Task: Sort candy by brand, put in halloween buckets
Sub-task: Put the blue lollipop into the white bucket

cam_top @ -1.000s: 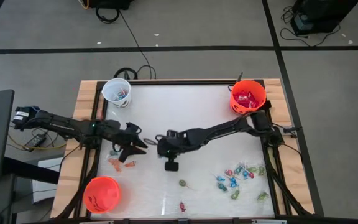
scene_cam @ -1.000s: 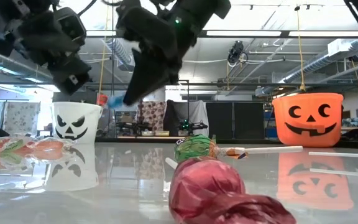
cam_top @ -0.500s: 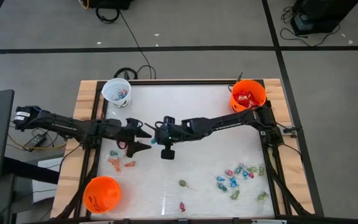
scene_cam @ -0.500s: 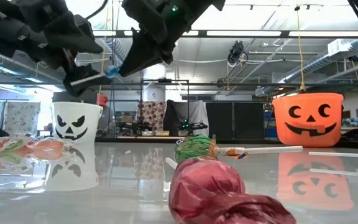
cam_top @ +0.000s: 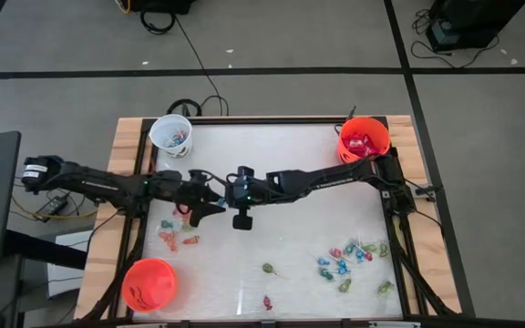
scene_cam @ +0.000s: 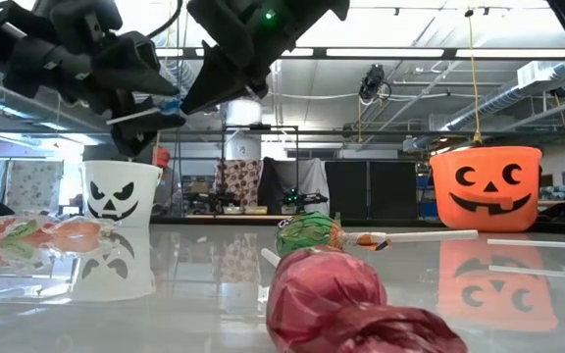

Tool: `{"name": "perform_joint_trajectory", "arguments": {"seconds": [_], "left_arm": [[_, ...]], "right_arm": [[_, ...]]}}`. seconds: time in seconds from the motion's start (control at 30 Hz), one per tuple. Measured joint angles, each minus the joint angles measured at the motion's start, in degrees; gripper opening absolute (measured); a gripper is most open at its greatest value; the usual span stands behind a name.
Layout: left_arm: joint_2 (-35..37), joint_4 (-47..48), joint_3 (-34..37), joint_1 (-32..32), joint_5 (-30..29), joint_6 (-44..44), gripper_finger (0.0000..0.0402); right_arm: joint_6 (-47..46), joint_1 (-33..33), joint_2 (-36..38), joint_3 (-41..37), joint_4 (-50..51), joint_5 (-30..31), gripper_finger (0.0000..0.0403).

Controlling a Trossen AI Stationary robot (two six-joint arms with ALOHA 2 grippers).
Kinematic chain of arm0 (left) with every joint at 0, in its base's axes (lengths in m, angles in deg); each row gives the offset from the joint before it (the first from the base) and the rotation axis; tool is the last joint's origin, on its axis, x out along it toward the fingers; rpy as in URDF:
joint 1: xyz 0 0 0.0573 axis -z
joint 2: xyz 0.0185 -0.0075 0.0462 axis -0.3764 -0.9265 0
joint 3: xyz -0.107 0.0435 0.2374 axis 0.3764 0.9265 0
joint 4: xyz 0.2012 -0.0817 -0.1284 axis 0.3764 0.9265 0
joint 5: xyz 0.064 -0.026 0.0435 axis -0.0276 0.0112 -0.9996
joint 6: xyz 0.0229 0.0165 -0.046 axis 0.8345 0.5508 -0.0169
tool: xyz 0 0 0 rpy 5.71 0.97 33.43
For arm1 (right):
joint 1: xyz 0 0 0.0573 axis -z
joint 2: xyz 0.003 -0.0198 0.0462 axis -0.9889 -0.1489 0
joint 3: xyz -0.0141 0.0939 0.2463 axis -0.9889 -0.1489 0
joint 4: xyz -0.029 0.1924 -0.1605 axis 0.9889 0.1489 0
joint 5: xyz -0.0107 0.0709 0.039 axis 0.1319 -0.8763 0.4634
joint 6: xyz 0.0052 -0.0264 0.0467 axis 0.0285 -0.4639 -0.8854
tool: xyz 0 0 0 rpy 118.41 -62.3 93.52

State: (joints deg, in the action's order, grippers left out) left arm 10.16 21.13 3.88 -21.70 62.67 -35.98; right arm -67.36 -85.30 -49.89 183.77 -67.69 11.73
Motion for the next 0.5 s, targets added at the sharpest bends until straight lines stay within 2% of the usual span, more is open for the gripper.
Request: {"name": "perform_joint_trajectory", "arguments": {"seconds": [0.07,0.5], "left_arm": [[-0.8,0.2,0.0,-0.2,1.3,-0.1,0.0175],[-1.2,-0.6,0.0,-2.0,0.5,-1.9,0.002]], "right_arm": [[0.0,0.3,0.0,0.0,-0.5,-0.2,0.0],[1.0,1.3,0.0,0.0,-0.6,-1.3,0.0002]]}}
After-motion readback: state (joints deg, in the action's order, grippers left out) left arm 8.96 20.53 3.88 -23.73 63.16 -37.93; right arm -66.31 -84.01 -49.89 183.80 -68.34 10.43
